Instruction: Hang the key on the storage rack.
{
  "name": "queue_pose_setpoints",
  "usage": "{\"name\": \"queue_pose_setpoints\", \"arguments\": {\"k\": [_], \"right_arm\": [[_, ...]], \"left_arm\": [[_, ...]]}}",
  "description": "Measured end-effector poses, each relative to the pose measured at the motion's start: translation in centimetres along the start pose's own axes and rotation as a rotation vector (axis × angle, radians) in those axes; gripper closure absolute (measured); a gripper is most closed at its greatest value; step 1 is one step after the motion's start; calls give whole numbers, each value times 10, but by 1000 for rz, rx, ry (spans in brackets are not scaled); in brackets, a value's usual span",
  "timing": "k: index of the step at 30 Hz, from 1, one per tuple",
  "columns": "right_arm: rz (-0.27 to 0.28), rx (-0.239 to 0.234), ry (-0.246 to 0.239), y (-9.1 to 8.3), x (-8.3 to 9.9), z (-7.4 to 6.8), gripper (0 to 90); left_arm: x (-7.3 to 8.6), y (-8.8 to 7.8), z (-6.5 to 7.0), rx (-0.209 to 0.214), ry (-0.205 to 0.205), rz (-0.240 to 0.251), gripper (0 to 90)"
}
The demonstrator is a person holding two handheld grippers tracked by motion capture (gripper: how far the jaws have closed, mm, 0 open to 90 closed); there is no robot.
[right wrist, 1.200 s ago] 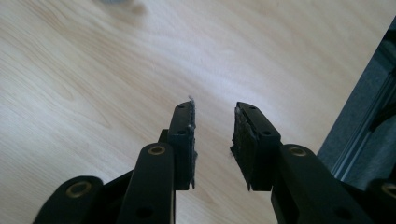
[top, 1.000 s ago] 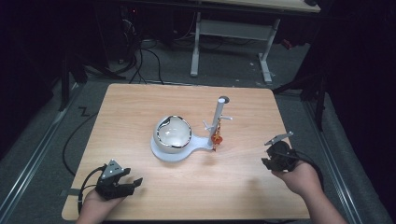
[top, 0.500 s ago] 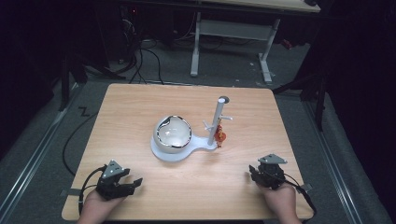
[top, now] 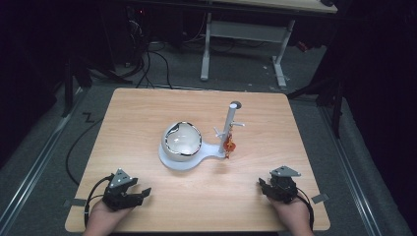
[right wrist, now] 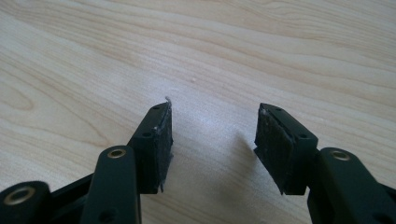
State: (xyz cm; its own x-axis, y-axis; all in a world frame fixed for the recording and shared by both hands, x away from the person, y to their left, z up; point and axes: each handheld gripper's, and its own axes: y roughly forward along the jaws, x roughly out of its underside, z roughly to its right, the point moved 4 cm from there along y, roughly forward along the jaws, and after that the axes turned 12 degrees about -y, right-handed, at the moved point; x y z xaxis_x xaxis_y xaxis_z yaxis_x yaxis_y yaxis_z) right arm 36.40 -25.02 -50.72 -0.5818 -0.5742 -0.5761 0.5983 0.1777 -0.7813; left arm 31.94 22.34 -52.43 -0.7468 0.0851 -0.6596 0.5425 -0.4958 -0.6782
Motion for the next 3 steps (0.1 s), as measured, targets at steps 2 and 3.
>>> {"name": "queue_pose_setpoints", "arguments": {"k": [2, 3], "right_arm": [[4, 1, 10, 0, 1, 0, 452], [6, 2, 10, 0, 2, 0, 445]], "left_arm": [[0, 0, 0, 1, 0, 3, 335], [-1, 0, 0, 3, -2, 5, 335]]}}
